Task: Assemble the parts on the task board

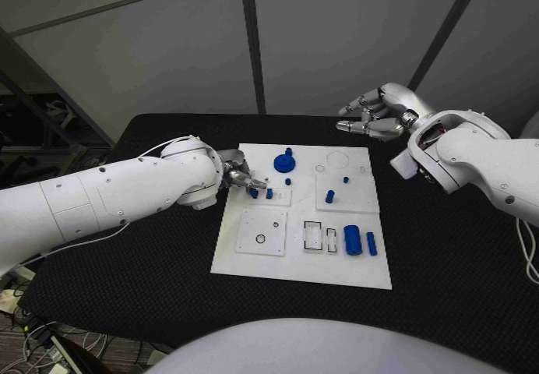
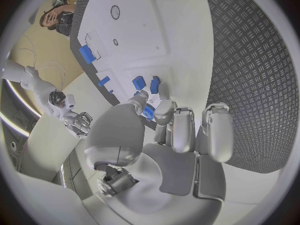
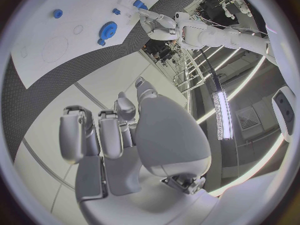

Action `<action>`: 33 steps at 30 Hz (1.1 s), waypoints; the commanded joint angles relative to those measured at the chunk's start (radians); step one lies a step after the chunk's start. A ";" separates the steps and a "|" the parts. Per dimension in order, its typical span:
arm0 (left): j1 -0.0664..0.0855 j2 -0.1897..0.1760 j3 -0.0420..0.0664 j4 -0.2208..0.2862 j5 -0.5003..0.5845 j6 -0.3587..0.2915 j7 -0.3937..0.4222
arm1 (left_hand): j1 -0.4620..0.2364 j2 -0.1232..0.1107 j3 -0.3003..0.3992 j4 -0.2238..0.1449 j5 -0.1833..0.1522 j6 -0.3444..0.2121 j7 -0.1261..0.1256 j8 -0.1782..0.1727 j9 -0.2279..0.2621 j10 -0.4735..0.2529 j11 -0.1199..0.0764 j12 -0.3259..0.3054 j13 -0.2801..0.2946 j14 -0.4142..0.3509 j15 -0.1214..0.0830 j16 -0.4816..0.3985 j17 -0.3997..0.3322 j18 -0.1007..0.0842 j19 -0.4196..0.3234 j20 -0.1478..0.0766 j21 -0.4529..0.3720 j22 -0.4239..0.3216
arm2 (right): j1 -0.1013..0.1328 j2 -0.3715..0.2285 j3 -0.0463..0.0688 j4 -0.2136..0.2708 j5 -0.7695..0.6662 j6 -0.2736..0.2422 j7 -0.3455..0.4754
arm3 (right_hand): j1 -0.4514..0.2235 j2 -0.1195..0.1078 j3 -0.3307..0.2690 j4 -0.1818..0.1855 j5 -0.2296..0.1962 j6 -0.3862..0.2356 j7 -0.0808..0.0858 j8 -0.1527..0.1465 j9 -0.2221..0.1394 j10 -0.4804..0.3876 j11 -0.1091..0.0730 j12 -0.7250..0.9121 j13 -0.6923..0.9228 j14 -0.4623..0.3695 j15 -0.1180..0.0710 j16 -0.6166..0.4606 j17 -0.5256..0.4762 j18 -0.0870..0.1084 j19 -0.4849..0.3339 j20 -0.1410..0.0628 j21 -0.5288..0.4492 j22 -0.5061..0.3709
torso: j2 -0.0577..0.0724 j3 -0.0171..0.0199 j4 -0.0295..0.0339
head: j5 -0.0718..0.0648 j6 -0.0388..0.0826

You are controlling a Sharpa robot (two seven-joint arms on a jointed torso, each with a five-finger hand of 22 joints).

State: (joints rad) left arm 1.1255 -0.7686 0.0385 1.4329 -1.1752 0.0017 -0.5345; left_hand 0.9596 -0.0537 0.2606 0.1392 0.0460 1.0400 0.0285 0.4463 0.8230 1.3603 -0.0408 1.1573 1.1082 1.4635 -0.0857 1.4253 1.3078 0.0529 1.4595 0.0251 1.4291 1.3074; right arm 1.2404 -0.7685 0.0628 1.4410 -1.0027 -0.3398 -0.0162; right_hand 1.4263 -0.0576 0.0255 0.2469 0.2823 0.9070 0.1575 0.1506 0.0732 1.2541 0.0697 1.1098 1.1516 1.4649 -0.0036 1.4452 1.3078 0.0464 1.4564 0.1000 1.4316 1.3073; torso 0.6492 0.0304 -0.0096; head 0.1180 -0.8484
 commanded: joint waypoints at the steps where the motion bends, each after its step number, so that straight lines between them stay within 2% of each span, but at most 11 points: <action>1: 0.001 -0.003 0.001 0.006 0.020 0.009 -0.002 | 0.001 0.010 -0.007 -0.001 0.005 0.000 -0.004 0.005 0.002 0.004 0.000 0.006 0.002 0.065 -0.007 0.004 0.106 -0.013 0.016 -0.004 0.005 0.146 | 0.002 -0.001 0.000 0.000 0.000 0.006 0.002 | -0.004 0.004 -0.005 0.003 0.003 0.004 0.000 0.004 -0.001 -0.006 -0.001 -0.001 0.000 0.064 -0.006 -0.005 0.095 0.006 -0.004 -0.004 -0.005 0.031 | 0.000 -0.0001 0.0009 | 0.001 -0.001; 19: 0.001 -0.009 0.001 0.013 0.034 0.023 -0.003 | 0.001 0.022 -0.012 0.004 0.005 0.004 -0.005 0.007 0.002 0.010 -0.001 0.012 0.009 0.065 -0.008 0.004 0.107 -0.016 0.023 -0.004 0.014 0.155 | 0.002 -0.001 0.000 0.000 0.000 0.005 0.003 | -0.004 0.004 -0.005 0.003 0.003 0.004 0.000 0.004 -0.001 -0.006 -0.001 -0.001 0.000 0.064 -0.006 -0.005 0.095 0.006 -0.004 -0.004 -0.005 0.031 | 0.000 0.0002 -0.0004 | 0.001 0.000; 24: 0.001 -0.012 0.002 0.015 0.036 -0.003 -0.001 | -0.003 0.018 -0.020 0.007 0.005 0.001 -0.004 0.006 0.001 0.005 -0.001 0.005 0.000 0.065 -0.008 0.004 0.106 -0.014 0.018 -0.005 0.007 0.149 | 0.002 -0.002 0.000 0.000 0.000 0.004 0.003 | -0.004 0.004 -0.005 0.003 0.003 0.004 0.000 0.004 -0.001 -0.006 -0.001 -0.001 0.000 0.064 -0.006 -0.005 0.095 0.006 -0.004 -0.004 -0.005 0.031 | 0.000 -0.0001 -0.0002 | 0.000 0.001; 27: 0.001 -0.018 0.009 0.023 0.038 -0.039 0.003 | -0.010 0.008 -0.039 0.013 0.005 -0.008 -0.001 0.002 0.000 -0.004 0.002 -0.009 -0.015 0.065 -0.007 0.003 0.105 -0.010 0.009 -0.004 -0.007 0.138 | 0.002 -0.002 0.000 0.000 0.000 0.004 0.003 | -0.004 0.005 -0.005 0.003 0.003 0.005 0.000 0.005 -0.001 -0.006 -0.001 -0.001 -0.001 0.064 -0.006 -0.006 0.094 0.006 -0.004 -0.004 -0.006 0.031 | -0.001 -0.0005 0.0002 | -0.003 0.002; 29: 0.001 -0.022 0.016 0.028 0.047 -0.072 0.008 | -0.012 0.003 -0.054 0.018 0.005 -0.023 0.005 -0.006 -0.004 -0.025 0.006 -0.039 -0.045 0.065 -0.004 0.002 0.104 -0.003 -0.009 -0.002 -0.034 0.116 | 0.002 -0.003 0.000 -0.001 0.000 0.003 0.004 | -0.004 0.005 -0.005 0.003 0.003 0.005 0.000 0.005 -0.001 -0.006 -0.001 -0.001 -0.001 0.064 -0.006 -0.006 0.094 0.006 -0.004 -0.004 -0.006 0.031 | 0.000 0.0000 -0.0004 | -0.004 0.006; 30: 0.001 -0.024 0.020 0.031 0.057 -0.097 0.014 | -0.010 0.001 -0.065 0.022 0.005 -0.040 0.013 -0.016 -0.010 -0.053 0.012 -0.079 -0.085 0.064 0.001 0.000 0.102 0.004 -0.028 0.002 -0.062 0.094 | 0.002 -0.003 0.000 -0.002 0.000 0.003 0.004 | -0.004 0.005 -0.005 0.003 0.003 0.005 0.000 0.005 -0.001 -0.006 -0.001 -0.001 -0.001 0.064 -0.006 -0.006 0.094 0.006 -0.004 -0.004 -0.006 0.031 | -0.001 0.0002 -0.0004 | -0.005 0.009; 31: 0.002 -0.027 0.025 0.034 0.067 -0.122 0.025 | -0.007 -0.005 -0.079 0.025 0.003 -0.063 0.022 -0.031 -0.018 -0.101 0.023 -0.146 -0.153 0.058 0.008 -0.014 0.088 0.017 -0.066 0.007 -0.117 0.050 | 0.002 -0.003 0.000 -0.003 0.000 0.003 0.004 | -0.004 0.005 -0.005 0.003 0.003 0.005 0.000 0.005 -0.001 -0.006 -0.001 -0.001 -0.001 0.064 -0.006 -0.006 0.094 0.006 -0.004 -0.004 -0.006 0.031 | -0.001 0.0005 -0.0004 | -0.006 0.010; 32: 0.003 -0.029 0.029 0.037 0.078 -0.152 0.051 | 0.005 -0.010 -0.094 0.026 0.008 -0.108 0.043 -0.057 -0.033 -0.193 0.040 -0.262 -0.262 0.037 0.025 -0.056 0.047 0.039 -0.137 0.016 -0.216 -0.026 | 0.002 -0.003 0.000 -0.004 0.000 0.002 0.004 | -0.004 0.005 -0.005 0.003 0.003 0.005 0.000 0.005 -0.001 -0.006 -0.001 -0.001 -0.001 0.064 -0.006 -0.006 0.094 0.006 -0.004 -0.004 -0.006 0.031 | -0.001 0.0005 -0.0007 | -0.007 0.011; 33: 0.003 -0.030 0.031 0.039 0.088 -0.179 0.078 | 0.020 -0.009 -0.103 0.026 0.009 -0.134 0.059 -0.072 -0.045 -0.257 0.059 -0.326 -0.318 0.006 0.040 -0.112 -0.009 0.058 -0.210 0.028 -0.318 -0.101 | 0.002 -0.003 0.000 -0.004 0.000 0.002 0.005 | -0.004 0.005 -0.005 0.003 0.003 0.005 0.000 0.005 -0.001 -0.006 -0.001 -0.001 -0.001 0.064 -0.006 -0.006 0.094 0.006 -0.004 -0.004 -0.006 0.031 | -0.001 0.0005 -0.0011 | -0.008 0.013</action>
State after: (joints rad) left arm 1.1260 -0.7982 0.0684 1.4674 -1.1254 -0.0669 -0.5199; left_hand 0.9693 -0.0654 0.1631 0.1642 0.0528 0.9189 0.0808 0.3818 0.7825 1.1330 0.0116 0.8679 0.8250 1.4585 -0.0518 1.3263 1.2903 0.0817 1.2723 0.0495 1.1449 1.2209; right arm 1.2402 -0.7705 0.0626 1.4370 -1.0027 -0.3391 -0.0168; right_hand 1.4263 -0.0576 0.0230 0.2495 0.2818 0.9070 0.1575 0.1506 0.0732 1.2541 0.0697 1.1097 1.1517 1.4649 -0.0036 1.4453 1.3076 0.0464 1.4564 0.1000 1.4316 1.3073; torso 0.6488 0.0303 -0.0097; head 0.1121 -0.8380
